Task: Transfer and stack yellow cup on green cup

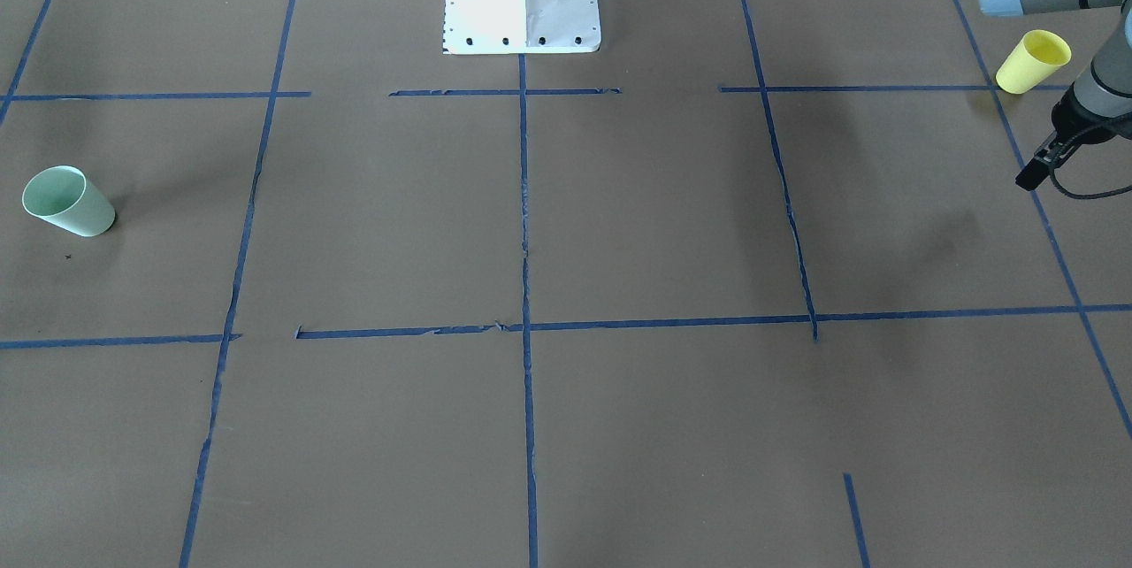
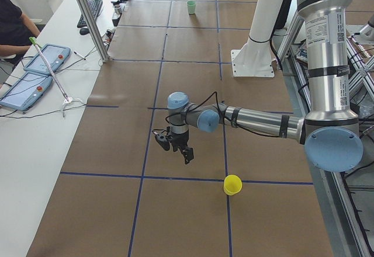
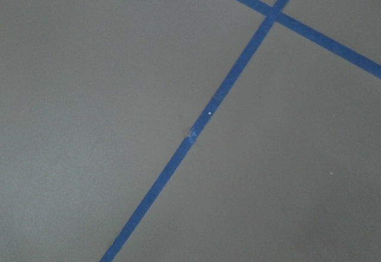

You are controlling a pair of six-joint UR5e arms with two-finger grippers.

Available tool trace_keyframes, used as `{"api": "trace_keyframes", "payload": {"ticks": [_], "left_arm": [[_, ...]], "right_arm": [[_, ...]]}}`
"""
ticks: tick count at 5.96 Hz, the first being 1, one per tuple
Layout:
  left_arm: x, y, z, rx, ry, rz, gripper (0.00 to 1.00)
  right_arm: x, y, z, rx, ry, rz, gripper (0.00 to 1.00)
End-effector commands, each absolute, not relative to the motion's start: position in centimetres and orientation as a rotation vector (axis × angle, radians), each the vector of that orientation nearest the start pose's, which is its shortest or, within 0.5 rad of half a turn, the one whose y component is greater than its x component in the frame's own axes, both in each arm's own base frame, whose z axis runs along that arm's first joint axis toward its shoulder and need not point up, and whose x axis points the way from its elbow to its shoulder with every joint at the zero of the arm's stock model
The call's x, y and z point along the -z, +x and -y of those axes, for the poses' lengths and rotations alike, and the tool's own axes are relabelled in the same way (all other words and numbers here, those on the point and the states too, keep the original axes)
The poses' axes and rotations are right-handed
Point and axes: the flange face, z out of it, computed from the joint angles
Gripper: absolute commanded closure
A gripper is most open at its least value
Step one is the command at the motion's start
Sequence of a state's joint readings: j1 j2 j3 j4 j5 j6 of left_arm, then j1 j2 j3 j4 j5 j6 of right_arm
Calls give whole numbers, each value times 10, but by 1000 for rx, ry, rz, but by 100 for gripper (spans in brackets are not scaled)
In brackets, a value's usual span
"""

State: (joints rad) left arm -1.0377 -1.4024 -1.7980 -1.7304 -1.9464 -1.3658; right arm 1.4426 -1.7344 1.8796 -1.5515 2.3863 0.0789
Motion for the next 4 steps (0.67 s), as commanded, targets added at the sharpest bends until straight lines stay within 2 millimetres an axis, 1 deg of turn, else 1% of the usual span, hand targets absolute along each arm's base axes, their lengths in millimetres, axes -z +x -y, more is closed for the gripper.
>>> {"api": "trace_keyframes", "payload": {"ticks": [1,2,3,4], "left_arm": [[-655,153,395,1035,-150,-201,0],[-654,164,379,1145,-168,-52,0],[-663,180,361,1264,-181,77,0],[-670,195,344,1344,-177,179,0]], "right_arm": [[-575,-2,433,143,96,830,0],[-574,-2,433,148,100,830,0],[-571,-4,434,155,107,833,0],[-569,-7,434,170,130,837,0]]}}
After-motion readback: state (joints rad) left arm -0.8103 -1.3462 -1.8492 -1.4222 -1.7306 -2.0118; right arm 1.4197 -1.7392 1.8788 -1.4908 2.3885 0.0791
